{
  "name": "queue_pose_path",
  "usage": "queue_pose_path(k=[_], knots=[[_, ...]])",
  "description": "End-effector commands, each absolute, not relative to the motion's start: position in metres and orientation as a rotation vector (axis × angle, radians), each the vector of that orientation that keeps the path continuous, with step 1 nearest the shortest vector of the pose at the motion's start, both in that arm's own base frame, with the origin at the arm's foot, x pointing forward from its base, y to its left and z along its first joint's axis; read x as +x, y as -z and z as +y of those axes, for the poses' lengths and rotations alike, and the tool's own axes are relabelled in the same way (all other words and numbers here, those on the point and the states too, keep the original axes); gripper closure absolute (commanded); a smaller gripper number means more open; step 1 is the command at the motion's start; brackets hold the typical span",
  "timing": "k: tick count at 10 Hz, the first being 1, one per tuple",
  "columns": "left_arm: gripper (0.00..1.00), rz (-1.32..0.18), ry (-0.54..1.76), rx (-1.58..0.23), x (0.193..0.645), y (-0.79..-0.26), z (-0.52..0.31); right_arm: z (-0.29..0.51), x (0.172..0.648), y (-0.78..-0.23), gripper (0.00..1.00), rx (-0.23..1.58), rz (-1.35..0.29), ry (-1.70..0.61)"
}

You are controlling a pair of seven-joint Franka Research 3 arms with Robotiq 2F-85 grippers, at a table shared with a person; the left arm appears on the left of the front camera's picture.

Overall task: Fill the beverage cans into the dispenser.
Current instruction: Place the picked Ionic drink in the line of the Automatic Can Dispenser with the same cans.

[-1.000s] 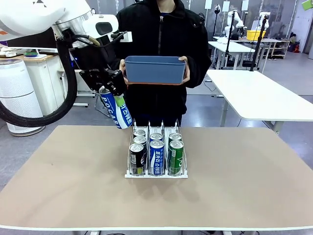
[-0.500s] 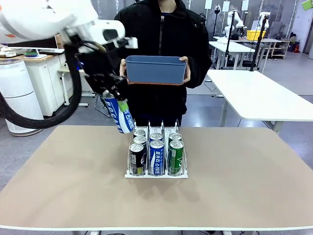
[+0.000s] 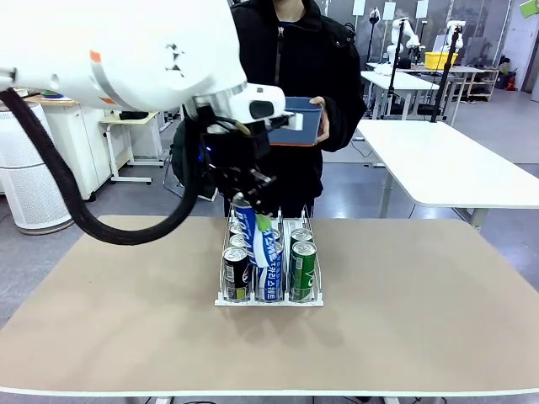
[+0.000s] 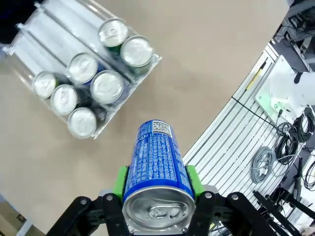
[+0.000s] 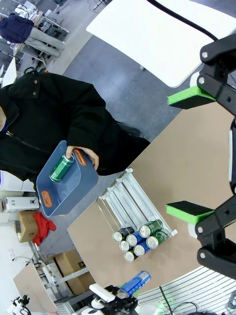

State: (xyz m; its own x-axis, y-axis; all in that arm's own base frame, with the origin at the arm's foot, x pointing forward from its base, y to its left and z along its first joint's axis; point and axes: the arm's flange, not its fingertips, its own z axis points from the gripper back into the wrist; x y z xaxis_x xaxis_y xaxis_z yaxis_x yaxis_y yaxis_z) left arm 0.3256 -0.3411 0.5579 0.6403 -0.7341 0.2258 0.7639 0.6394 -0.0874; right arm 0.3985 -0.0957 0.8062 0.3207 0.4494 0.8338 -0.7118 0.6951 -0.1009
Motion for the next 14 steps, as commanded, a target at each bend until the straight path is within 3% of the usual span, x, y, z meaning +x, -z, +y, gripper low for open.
queue_pose_path(k=[1,9,14], knots=[[0.43,-0.210,0.904,-0.201,0.332,-0.548,-0.357,-0.094,0.398,-0.805,0.00,0.315,-0.978,-0.782],[0.43,-0.193,1.040,-0.174,0.358,-0.473,-0.369,-0.094,0.398,-0.805,0.00,0.315,-0.978,-0.782],[0.43,-0.152,1.025,-0.164,0.358,-0.471,-0.373,-0.094,0.398,-0.805,0.00,0.315,-0.978,-0.782]])
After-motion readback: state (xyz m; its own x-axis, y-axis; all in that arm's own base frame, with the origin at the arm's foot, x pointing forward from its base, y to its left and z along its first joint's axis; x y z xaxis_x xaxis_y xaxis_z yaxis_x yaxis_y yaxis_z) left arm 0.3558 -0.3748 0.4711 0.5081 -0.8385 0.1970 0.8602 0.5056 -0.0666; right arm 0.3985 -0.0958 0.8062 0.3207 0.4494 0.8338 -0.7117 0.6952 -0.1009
